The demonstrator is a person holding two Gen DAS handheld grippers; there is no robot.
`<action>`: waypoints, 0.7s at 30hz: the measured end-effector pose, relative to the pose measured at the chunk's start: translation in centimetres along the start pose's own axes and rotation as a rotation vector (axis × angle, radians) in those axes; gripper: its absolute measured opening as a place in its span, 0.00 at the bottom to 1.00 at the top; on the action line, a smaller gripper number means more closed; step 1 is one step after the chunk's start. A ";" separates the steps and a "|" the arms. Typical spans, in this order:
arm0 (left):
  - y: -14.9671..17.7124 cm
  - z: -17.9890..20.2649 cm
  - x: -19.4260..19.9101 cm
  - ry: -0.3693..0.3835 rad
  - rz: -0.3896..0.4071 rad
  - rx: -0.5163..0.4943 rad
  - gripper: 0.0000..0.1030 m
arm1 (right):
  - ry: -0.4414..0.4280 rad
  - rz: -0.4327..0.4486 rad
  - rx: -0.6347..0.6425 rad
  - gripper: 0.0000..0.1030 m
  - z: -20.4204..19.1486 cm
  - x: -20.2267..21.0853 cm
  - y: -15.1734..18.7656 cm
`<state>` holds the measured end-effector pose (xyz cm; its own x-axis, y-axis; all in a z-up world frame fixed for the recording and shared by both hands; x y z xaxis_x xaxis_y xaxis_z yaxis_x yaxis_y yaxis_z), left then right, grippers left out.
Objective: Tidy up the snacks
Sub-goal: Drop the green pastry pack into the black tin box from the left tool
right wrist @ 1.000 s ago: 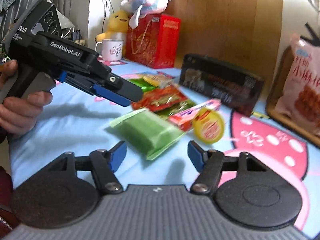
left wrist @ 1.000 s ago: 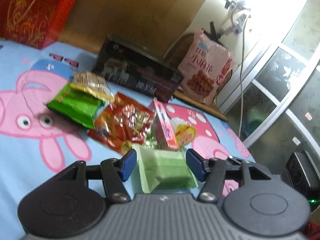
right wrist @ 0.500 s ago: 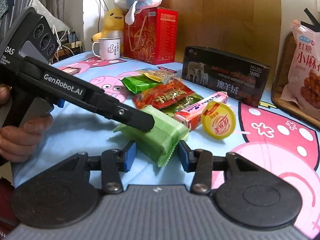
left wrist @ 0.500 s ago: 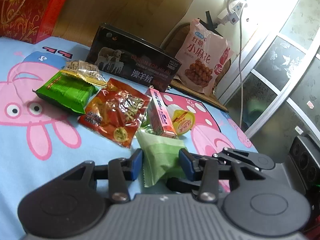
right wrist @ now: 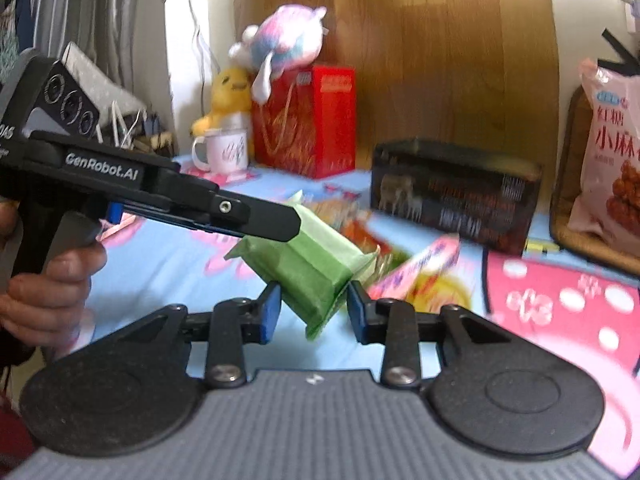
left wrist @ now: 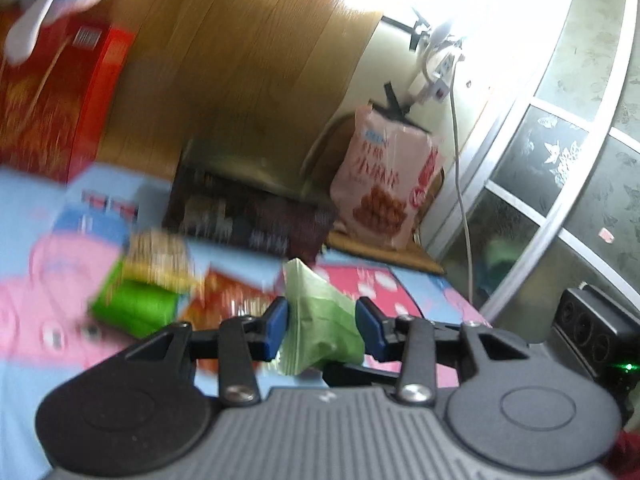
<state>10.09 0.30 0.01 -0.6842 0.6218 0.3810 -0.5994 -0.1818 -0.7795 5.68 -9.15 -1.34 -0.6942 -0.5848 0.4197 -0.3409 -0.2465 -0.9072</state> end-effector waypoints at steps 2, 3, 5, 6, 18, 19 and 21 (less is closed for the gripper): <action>-2.3 0.1 -1.0 -0.008 0.023 -0.021 0.36 | 0.018 0.033 0.001 0.38 1.0 -0.7 -1.7; -3.8 0.2 -1.7 -0.015 0.038 -0.031 0.36 | 0.030 0.049 0.005 0.38 1.6 -1.0 -2.5; -6.0 0.2 -3.0 -0.024 0.064 -0.054 0.36 | 0.056 0.084 0.007 0.38 3.1 -1.9 -4.5; -7.3 0.1 -3.9 -0.033 0.077 -0.069 0.36 | 0.066 0.094 0.005 0.38 3.8 -2.5 -5.3; -12.5 -5.9 -13.6 -0.240 0.059 -0.076 0.46 | 0.174 0.049 -0.075 0.47 13.9 -12.5 -9.5; -12.5 -6.0 -12.7 -0.217 0.072 -0.058 0.48 | 0.179 0.054 -0.093 0.47 14.2 -12.2 -9.4; -12.4 -6.4 -10.7 -0.206 0.094 -0.030 0.48 | 0.169 0.088 -0.116 0.47 14.3 -10.7 -9.1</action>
Point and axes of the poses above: each gripper's, at about its wrist camera, not at the fingertips, and x roughly against the way its jaws point, z to its right, y to its underside, the point moved 10 cm from there along -x, roughly the way its jaws point, and after that the axes turned 4 degrees about x, right-handed, at the moved point
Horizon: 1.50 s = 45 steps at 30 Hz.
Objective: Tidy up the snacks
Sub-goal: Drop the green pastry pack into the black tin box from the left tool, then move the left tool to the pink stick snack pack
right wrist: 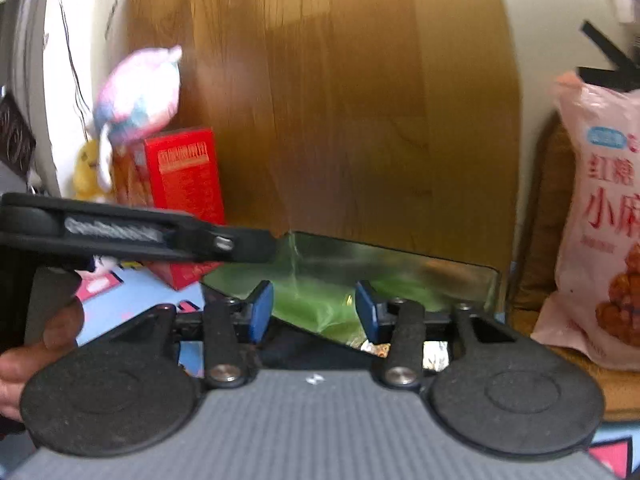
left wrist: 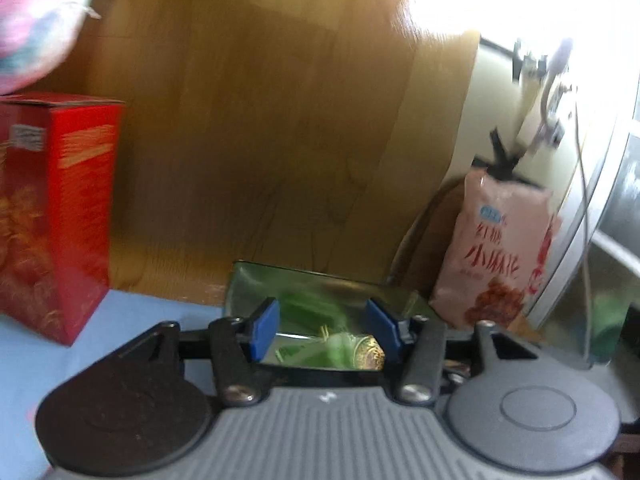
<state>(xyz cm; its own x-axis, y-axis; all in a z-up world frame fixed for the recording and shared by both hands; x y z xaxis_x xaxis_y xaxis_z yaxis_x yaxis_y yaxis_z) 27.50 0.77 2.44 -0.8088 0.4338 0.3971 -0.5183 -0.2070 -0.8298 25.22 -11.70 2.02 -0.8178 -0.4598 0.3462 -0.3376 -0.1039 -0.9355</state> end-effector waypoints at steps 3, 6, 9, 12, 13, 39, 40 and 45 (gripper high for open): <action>0.9 -0.7 2.5 0.025 -0.033 0.074 0.48 | -0.020 -0.004 -0.045 0.47 0.2 2.3 1.3; 3.2 -0.3 4.7 0.052 -0.070 0.077 0.48 | -0.057 -0.024 -0.082 0.48 -0.6 5.2 3.2; 5.9 0.6 6.3 0.072 -0.100 0.059 0.48 | -0.108 -0.035 -0.040 0.48 -3.3 7.8 5.0; 8.6 1.1 7.6 0.075 -0.113 0.055 0.48 | -0.144 -0.049 0.026 0.48 -6.3 10.1 7.0; 9.4 1.2 8.0 0.076 -0.116 0.062 0.48 | -0.162 -0.063 0.034 0.47 -7.2 10.6 7.7; 13.8 -0.7 8.4 0.056 -0.114 0.094 0.48 | -0.149 -0.265 0.188 0.32 -5.9 18.2 14.5; 13.8 -0.7 8.4 0.059 -0.114 0.094 0.48 | -0.093 -0.262 0.199 0.34 -4.7 18.5 14.4; 13.7 -0.3 8.6 0.079 -0.116 0.096 0.48 | 0.163 -0.195 -0.013 0.37 2.1 20.2 13.0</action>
Point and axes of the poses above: each gripper's, at about its wrist camera, not at the fingertips, and x roughly against the way its jaws point, z to its right, y to its underside, the point moved 10 cm from there along -x, roughly the way its jaws point, and after that the axes turned 4 degrees about x, right-handed, at the moved point
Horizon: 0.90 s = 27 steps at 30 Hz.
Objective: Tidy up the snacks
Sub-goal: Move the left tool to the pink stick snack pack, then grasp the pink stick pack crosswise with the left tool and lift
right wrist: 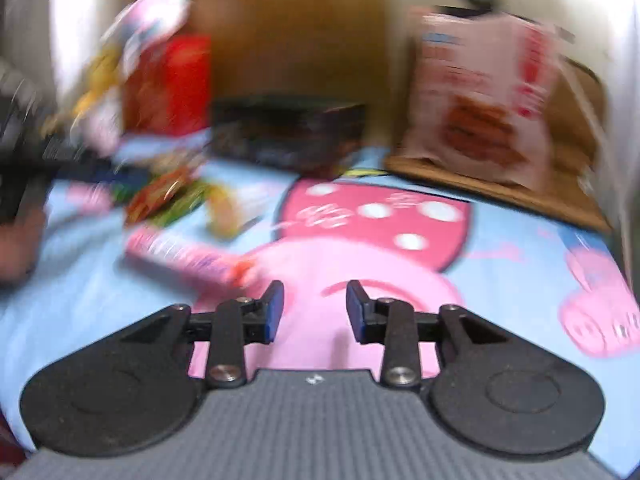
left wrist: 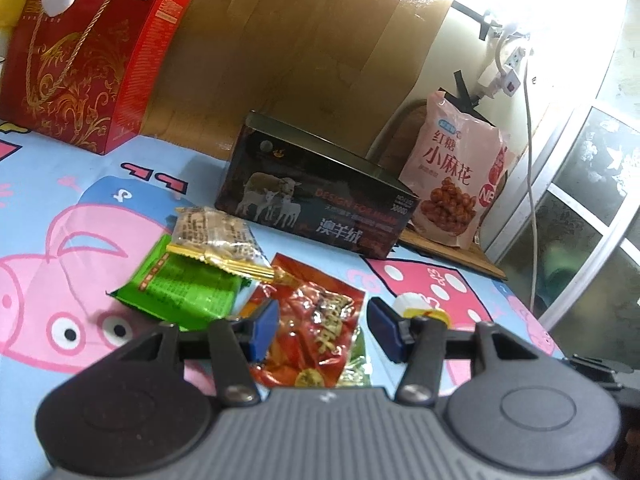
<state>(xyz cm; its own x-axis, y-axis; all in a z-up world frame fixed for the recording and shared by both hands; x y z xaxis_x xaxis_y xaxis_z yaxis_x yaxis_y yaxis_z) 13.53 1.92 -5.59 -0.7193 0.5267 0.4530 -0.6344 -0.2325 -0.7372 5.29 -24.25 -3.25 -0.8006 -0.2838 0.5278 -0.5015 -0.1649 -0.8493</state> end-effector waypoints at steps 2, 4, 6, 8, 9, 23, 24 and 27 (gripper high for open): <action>-0.1 0.4 0.2 0.015 -0.008 0.007 0.48 | -0.027 0.033 -0.072 0.37 0.6 0.7 -0.1; 0.0 1.1 0.5 0.043 -0.020 0.012 0.48 | -0.039 0.042 -0.077 0.39 0.2 0.9 0.2; 0.1 2.1 1.0 0.060 -0.026 -0.007 0.48 | -0.047 0.028 -0.060 0.43 -0.6 0.6 0.8; 0.6 2.9 1.5 0.069 -0.039 -0.023 0.48 | -0.059 0.018 -0.040 0.44 -1.2 0.5 1.2; 1.0 3.3 1.8 0.072 -0.054 -0.026 0.48 | -0.065 0.015 -0.031 0.45 -1.3 0.4 1.1; 5.8 5.6 0.8 0.070 -0.250 -0.019 0.48 | -0.139 0.005 0.083 0.48 -3.7 -2.0 0.4; 5.9 5.7 0.1 0.070 -0.260 -0.017 0.46 | -0.145 0.002 0.093 0.48 -3.9 -2.3 0.4; 5.9 6.0 -0.8 0.061 -0.263 -0.019 0.45 | -0.183 -0.013 0.095 0.44 -4.8 -2.9 0.5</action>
Point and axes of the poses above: each gripper's, at about its wrist camera, not at the fingertips, and x roughly against the way its jaws point, z to its right, y to its underside, the point moved 10 cm from there along -x, roughly the way its jaws point, and after that the axes turned 4 degrees about x, right-handed, at the moved point
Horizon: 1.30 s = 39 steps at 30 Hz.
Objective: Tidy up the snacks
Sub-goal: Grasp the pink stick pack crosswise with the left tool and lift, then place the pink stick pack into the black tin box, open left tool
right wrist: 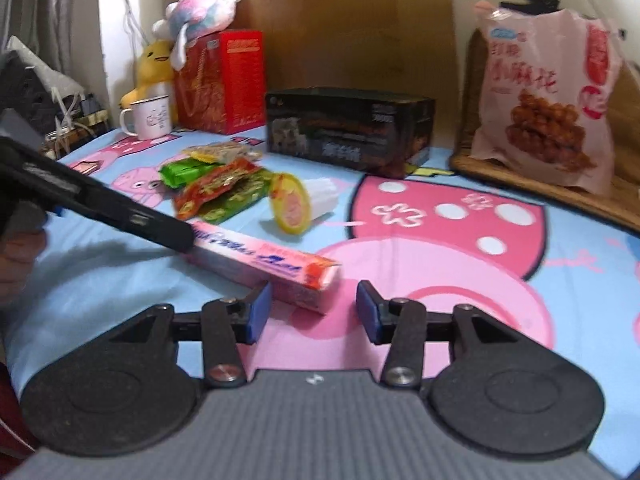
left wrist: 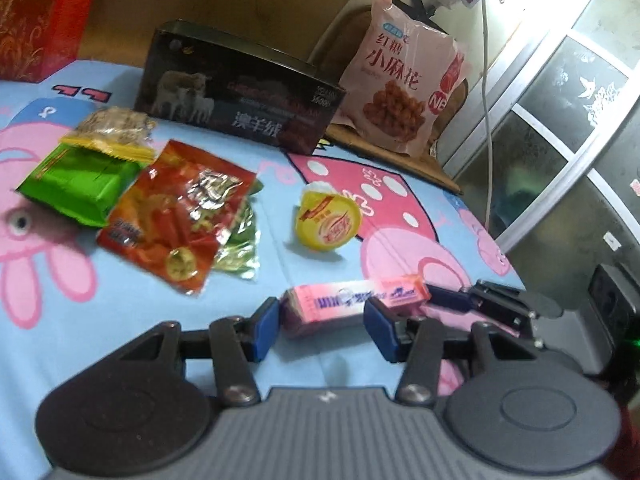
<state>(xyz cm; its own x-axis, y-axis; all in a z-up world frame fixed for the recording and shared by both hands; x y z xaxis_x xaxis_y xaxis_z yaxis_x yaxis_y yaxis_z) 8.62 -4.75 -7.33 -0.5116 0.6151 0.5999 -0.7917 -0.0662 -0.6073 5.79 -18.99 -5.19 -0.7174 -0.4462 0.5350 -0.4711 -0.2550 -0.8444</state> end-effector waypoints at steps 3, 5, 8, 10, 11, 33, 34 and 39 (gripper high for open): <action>0.0 0.3 0.4 -0.024 0.020 -0.036 0.45 | 0.028 0.010 0.046 0.42 -0.9 -0.2 -0.4; -0.1 0.1 0.9 -0.022 0.022 -0.032 0.45 | 0.033 0.026 0.059 0.42 -1.3 -0.1 -0.8; -0.3 -0.4 2.1 -0.026 0.045 -0.022 0.45 | 0.013 0.050 0.049 0.42 -1.7 0.1 -1.4; -0.6 -0.7 3.0 -0.039 0.074 -0.029 0.45 | 0.001 0.055 0.053 0.42 -2.4 -0.1 -1.7; -0.7 -0.9 3.5 -0.048 0.088 -0.034 0.45 | -0.007 0.055 0.056 0.42 -2.7 -0.3 -1.8; -5.6 -1.6 5.2 -0.055 0.213 -0.042 0.45 | 0.006 0.115 0.061 0.42 -4.2 -1.8 -6.1; -6.7 -1.4 5.0 -0.061 0.235 -0.051 0.45 | 0.017 0.131 0.058 0.42 -3.6 -1.9 -6.9; -12.4 -1.0 4.0 -0.075 0.323 -0.045 0.45 | 0.062 0.189 0.081 0.42 -0.9 -3.9 -11.0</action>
<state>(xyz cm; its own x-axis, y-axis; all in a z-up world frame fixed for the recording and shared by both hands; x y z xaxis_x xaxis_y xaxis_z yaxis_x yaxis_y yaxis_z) 16.76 -0.68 2.06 -0.7582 0.5082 0.4085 -0.5698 -0.2120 -0.7939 13.31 -13.72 2.04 -0.8207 -0.4392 0.3655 -0.2844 -0.2408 -0.9280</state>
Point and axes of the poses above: each gripper's, at about its wrist camera, not at the fingertips, and x roughly against the way its jaws point, z to its right, y to its underside, the point moved 10 cm from there along -x, roughly the way its jaws point, and after that the axes turned 4 degrees about x, right-handed, at the moved point
